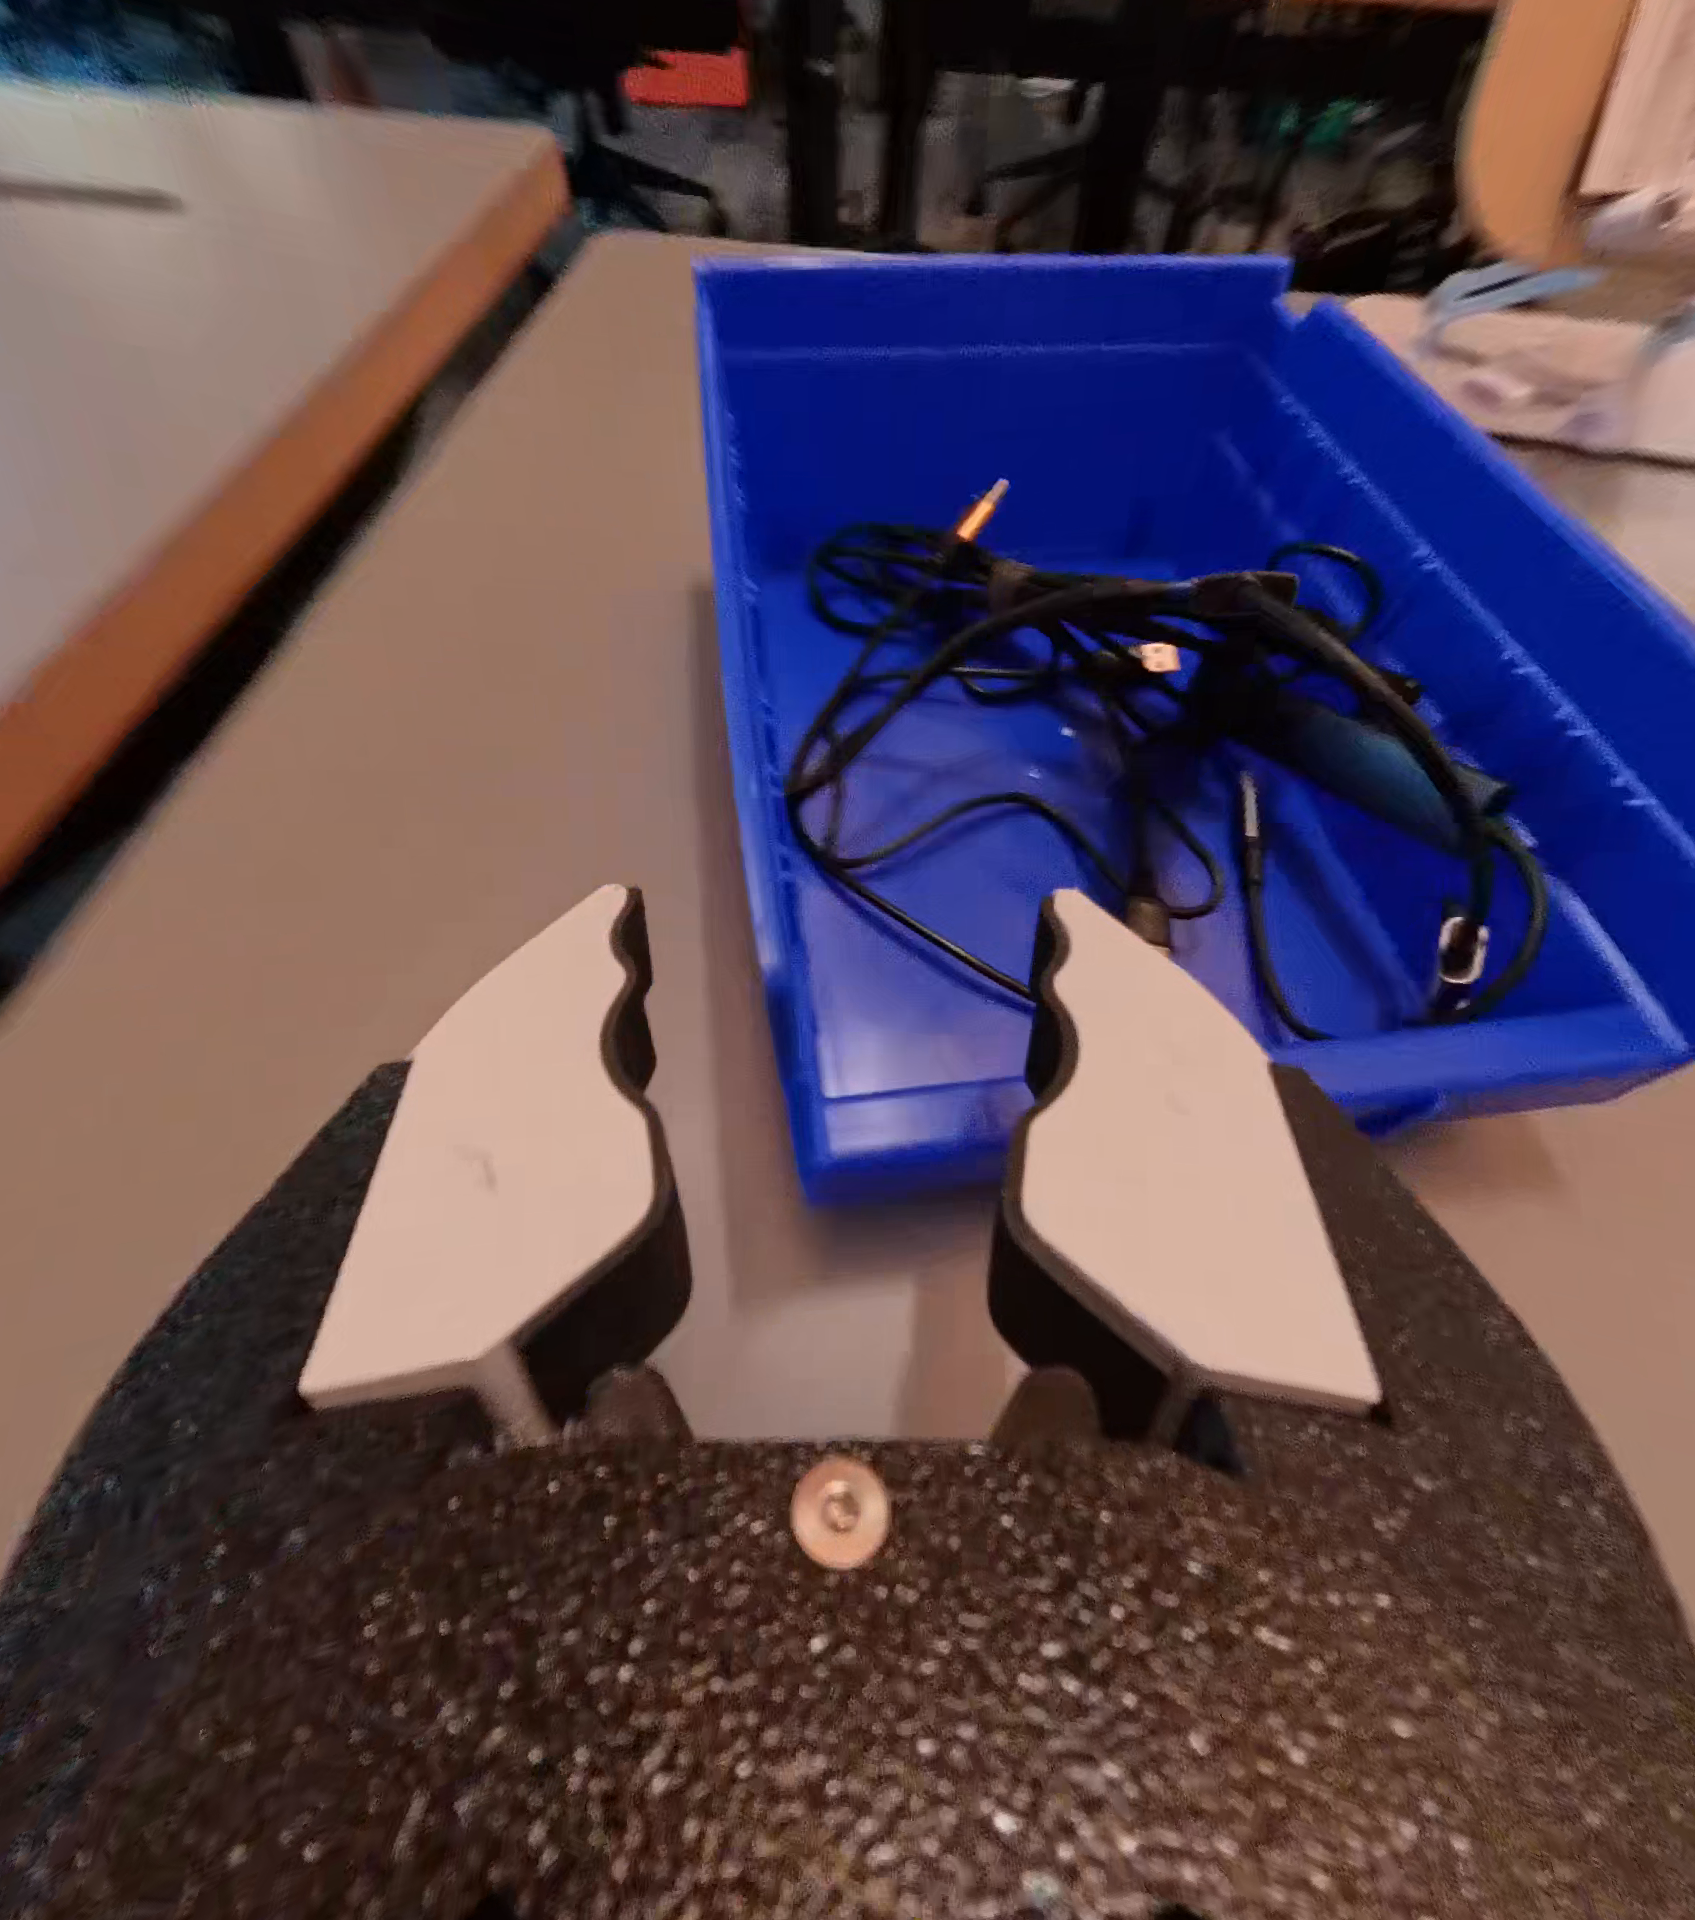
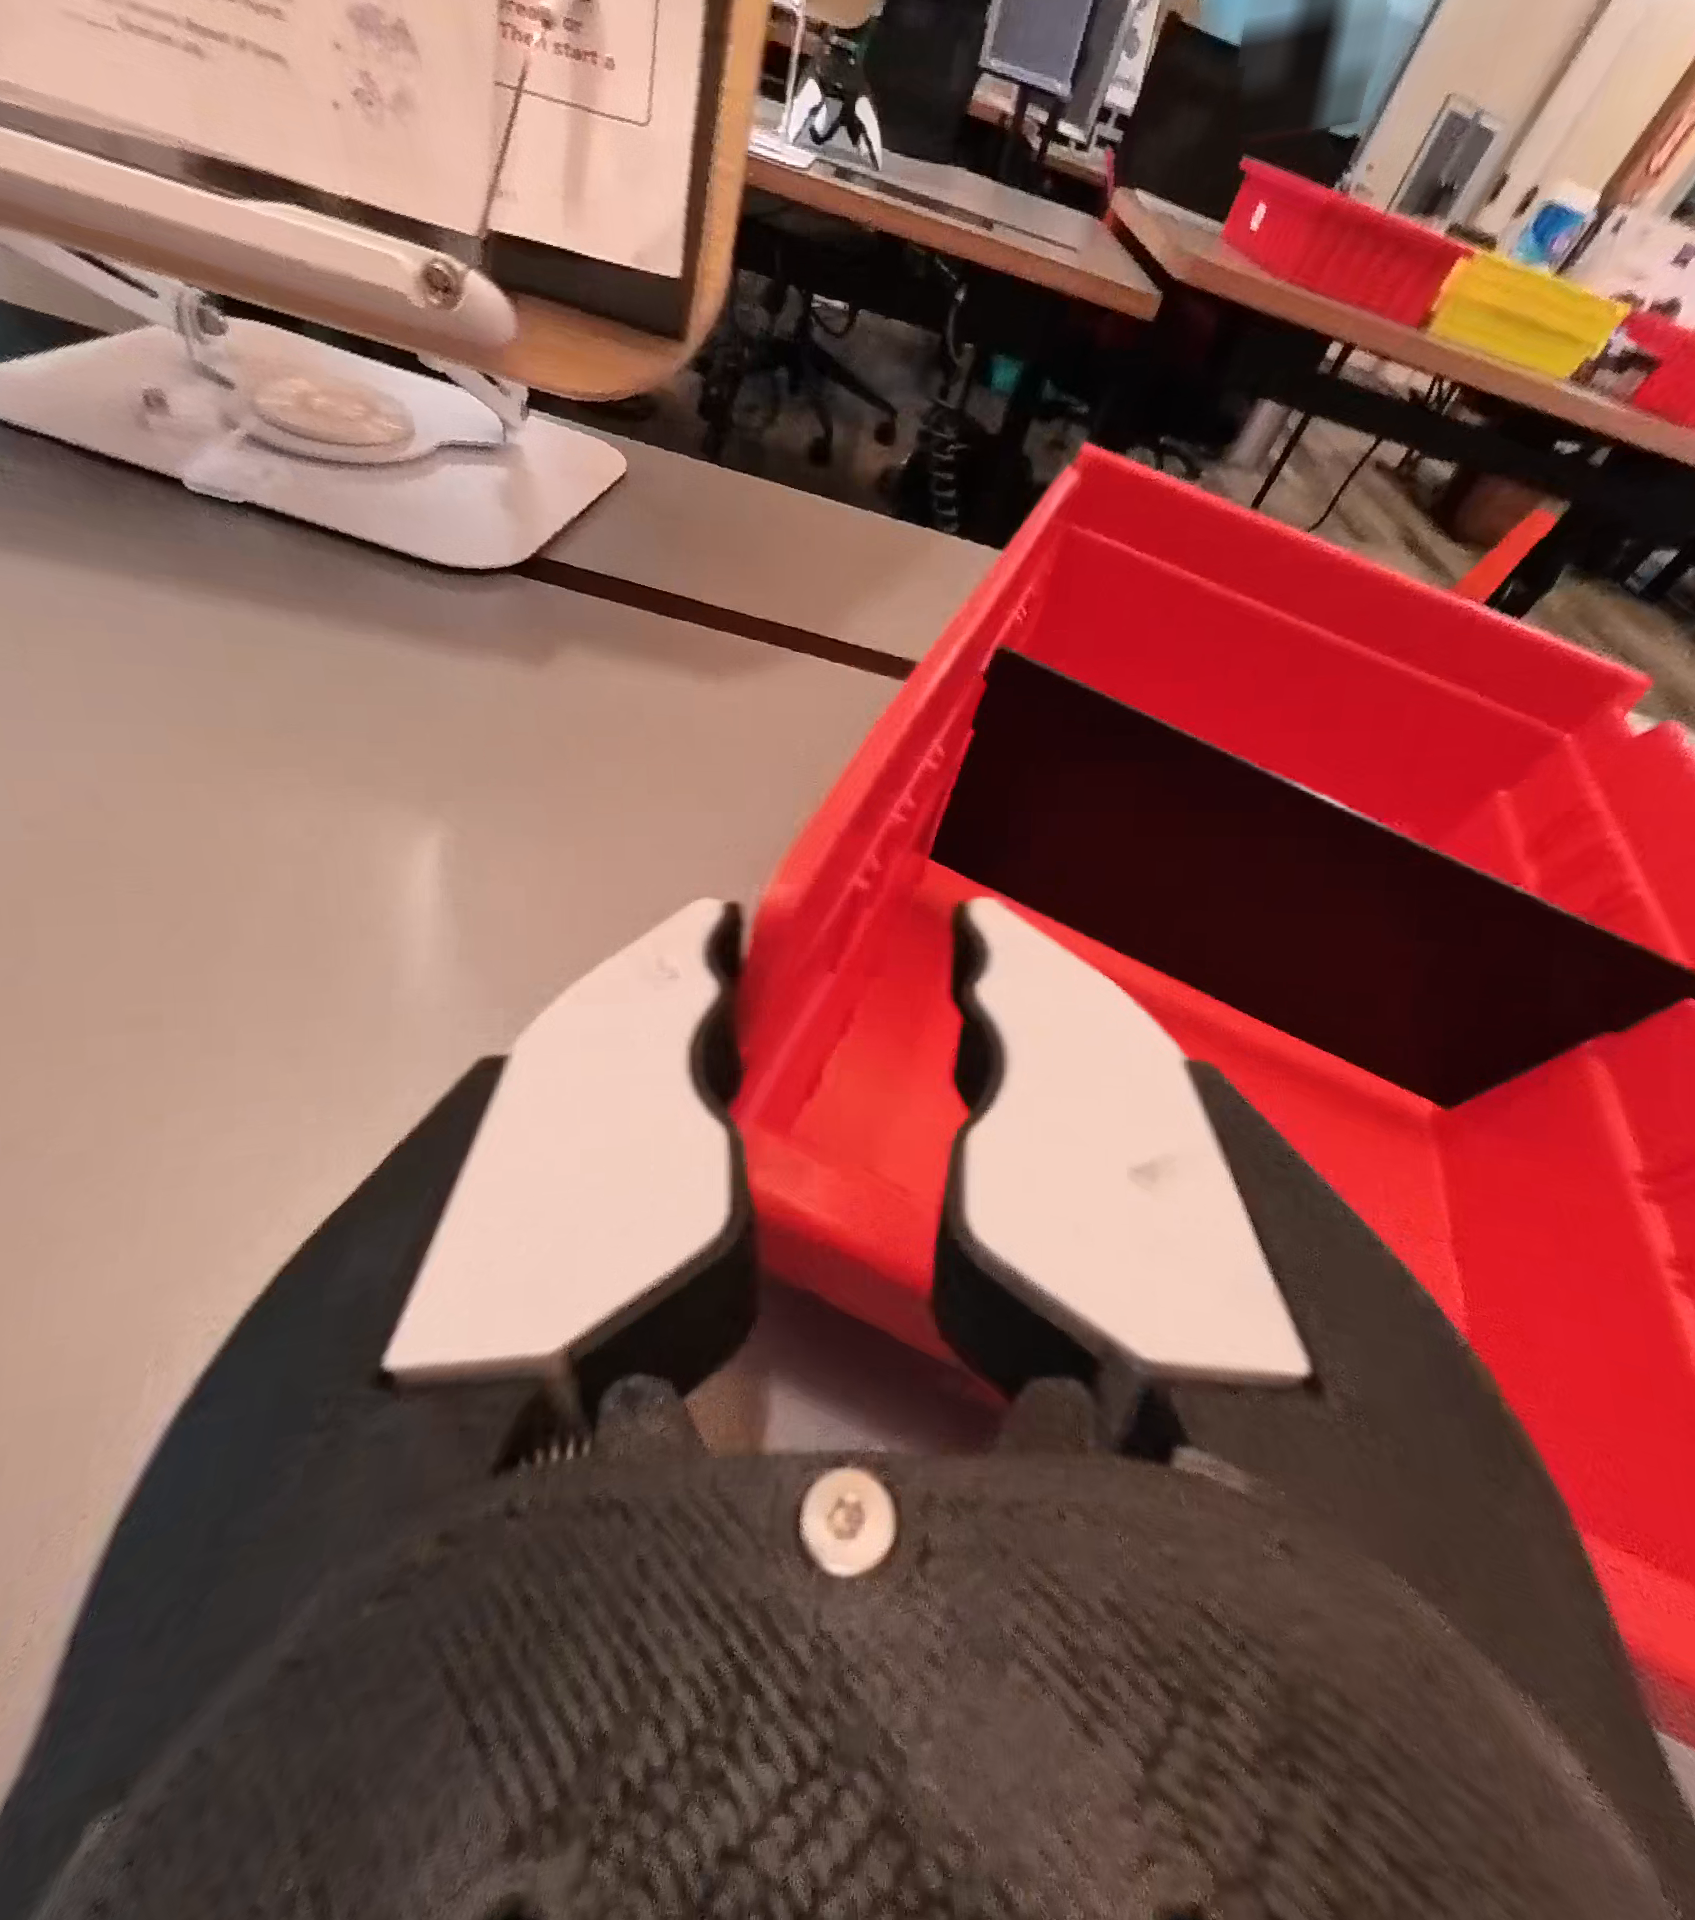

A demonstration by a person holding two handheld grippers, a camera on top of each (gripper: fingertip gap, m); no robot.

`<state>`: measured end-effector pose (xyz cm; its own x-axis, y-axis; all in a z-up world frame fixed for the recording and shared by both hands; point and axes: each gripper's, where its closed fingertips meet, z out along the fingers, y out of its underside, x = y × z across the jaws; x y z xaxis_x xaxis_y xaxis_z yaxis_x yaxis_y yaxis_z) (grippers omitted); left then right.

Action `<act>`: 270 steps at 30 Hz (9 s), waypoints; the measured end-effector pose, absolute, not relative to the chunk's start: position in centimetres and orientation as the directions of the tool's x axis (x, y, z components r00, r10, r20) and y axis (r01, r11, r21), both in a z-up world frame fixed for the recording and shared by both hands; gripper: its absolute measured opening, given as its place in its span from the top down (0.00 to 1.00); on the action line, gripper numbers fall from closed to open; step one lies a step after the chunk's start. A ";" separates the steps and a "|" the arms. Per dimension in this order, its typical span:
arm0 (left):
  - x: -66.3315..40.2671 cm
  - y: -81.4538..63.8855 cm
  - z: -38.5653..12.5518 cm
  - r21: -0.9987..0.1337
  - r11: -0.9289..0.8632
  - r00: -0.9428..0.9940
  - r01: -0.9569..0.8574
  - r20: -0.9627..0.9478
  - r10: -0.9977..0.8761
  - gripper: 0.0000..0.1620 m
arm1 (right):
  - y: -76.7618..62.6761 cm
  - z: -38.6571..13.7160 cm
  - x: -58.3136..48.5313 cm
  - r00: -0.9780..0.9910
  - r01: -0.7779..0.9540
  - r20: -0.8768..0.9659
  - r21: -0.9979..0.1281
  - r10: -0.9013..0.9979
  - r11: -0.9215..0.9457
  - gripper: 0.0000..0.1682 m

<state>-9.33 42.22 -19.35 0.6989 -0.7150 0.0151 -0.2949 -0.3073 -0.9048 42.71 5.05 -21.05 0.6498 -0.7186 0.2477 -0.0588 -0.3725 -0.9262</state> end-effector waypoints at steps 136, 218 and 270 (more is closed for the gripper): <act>22.0 7.6 -14.9 -0.380 -0.847 -0.442 -0.371 0.875 -0.198 0.89 | 4.3 -13.9 19.1 0.773 0.583 0.544 -0.812 -0.325 0.026 0.85; 19.6 12.4 -16.2 -0.993 0.091 -0.071 0.071 -0.096 -0.993 0.85 | 8.2 -15.4 25.1 0.816 -0.561 -0.573 -0.818 0.081 -0.129 0.74; 18.8 11.6 -17.0 -0.998 0.011 -0.147 0.055 -0.019 -0.989 0.85 | 8.8 -16.0 19.8 0.349 0.838 0.923 -0.384 -0.160 -0.387 0.96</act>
<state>18.76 11.60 -16.99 -0.1474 -0.9889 -0.0189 0.0552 0.0109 -0.9984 19.83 8.78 -16.04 0.3493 -0.1599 0.9233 0.8381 -0.3873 -0.3841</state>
